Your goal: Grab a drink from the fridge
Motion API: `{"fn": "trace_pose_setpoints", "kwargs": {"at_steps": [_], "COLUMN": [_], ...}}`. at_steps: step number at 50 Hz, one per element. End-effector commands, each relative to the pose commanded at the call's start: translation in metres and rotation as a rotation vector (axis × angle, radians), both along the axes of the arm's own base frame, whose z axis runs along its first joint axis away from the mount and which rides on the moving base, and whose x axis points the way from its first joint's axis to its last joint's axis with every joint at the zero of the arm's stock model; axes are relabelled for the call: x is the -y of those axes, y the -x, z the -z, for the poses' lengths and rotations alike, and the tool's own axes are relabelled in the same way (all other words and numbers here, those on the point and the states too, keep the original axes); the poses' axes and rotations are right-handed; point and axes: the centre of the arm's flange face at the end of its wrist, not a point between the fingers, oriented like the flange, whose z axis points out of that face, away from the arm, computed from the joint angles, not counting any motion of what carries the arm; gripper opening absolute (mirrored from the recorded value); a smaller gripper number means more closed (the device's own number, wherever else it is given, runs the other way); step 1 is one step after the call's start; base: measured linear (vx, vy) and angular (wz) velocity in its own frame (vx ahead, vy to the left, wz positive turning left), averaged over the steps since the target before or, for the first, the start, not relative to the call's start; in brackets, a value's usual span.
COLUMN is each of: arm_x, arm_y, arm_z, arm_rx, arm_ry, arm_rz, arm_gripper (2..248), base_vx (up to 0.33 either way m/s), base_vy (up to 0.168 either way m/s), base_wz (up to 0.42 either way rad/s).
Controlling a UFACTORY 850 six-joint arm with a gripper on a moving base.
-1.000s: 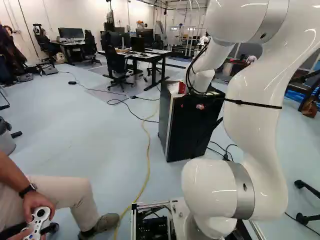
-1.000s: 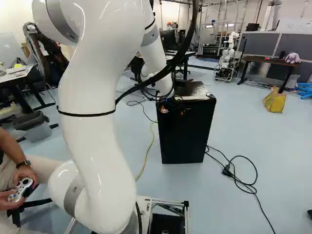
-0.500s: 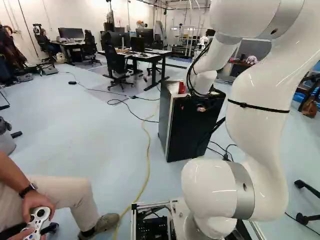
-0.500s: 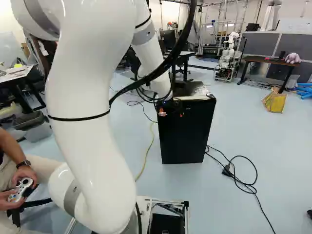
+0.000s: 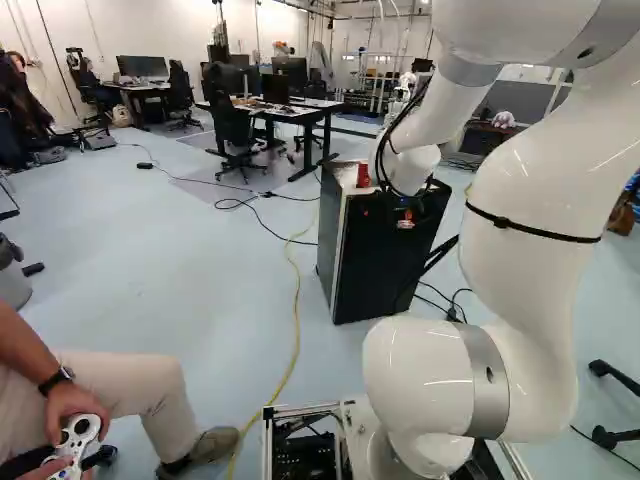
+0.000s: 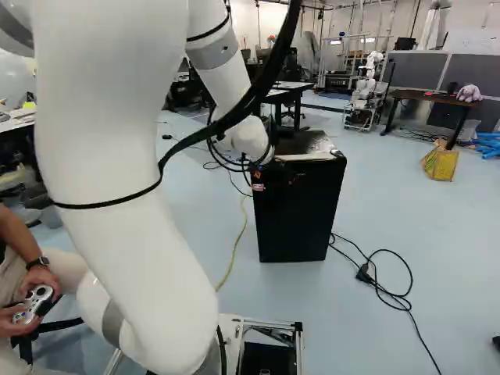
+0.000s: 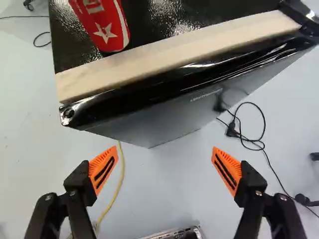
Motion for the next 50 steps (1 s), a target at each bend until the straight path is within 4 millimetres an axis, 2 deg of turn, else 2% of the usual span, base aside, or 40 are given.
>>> {"fn": "trace_pose_setpoints", "kwargs": {"at_steps": [29,50], "arm_x": [-0.018,-0.021], "arm_y": [0.037,0.032], "arm_z": [-0.02,-0.029], "arm_rx": [0.271,0.46], "arm_ry": [0.093,0.148], "arm_rz": [-0.06,-0.103], "arm_gripper": [247,247], "base_vx": [0.0,0.0], "base_vy": [0.0,0.0], "base_wz": [0.0,0.0]}}
